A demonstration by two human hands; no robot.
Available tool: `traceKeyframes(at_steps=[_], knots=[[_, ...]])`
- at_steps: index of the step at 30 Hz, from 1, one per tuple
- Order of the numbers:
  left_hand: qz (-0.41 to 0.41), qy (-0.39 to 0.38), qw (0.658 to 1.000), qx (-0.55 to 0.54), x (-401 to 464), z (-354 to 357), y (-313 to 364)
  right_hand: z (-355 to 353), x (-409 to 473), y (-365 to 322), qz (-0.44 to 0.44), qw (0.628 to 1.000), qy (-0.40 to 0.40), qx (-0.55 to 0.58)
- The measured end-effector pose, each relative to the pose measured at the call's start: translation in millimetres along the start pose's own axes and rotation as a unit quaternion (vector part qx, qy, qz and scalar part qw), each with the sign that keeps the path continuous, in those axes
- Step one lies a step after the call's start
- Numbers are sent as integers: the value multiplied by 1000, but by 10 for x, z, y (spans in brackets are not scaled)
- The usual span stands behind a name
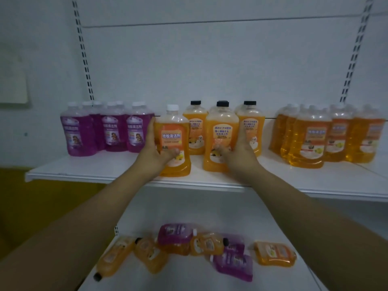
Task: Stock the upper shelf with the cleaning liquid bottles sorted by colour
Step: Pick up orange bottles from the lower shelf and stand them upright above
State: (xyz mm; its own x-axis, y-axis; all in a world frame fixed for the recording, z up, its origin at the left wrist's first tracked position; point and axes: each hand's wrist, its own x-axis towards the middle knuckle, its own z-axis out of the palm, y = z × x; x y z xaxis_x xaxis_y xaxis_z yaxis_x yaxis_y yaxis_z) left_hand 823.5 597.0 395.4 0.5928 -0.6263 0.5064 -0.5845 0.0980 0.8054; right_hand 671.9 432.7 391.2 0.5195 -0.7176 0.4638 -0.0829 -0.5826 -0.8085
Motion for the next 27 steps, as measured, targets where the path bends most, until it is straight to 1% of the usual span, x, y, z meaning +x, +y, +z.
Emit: traceKeyframes(at_steps=[4, 6, 9, 12, 15, 23, 27], knots=[[-3, -25, 1000, -11, 45, -22, -18, 5, 40, -28, 27, 999, 18, -23], [-8, -36, 999, -24, 79, -94, -63, 14, 39, -47, 27, 999, 6, -28], [-14, -21, 999, -26, 103, -229, -139, 95, 25, -80, 32, 998, -24, -39], [-19, -1, 1000, -16, 108, -350, -205, 223, 44, -134, 37, 998, -38, -40], [-29, -11, 1000, 0, 105, -421, -276, 374, 79, -183, 50, 996, -53, -53], [-37, -22, 998, -45, 96, -417, -389, 709, 285, -203, 66, 994, -44, -78], [-37, -23, 998, -43, 111, -417, -410, 774, 366, -178, 78, 992, -37, -96]])
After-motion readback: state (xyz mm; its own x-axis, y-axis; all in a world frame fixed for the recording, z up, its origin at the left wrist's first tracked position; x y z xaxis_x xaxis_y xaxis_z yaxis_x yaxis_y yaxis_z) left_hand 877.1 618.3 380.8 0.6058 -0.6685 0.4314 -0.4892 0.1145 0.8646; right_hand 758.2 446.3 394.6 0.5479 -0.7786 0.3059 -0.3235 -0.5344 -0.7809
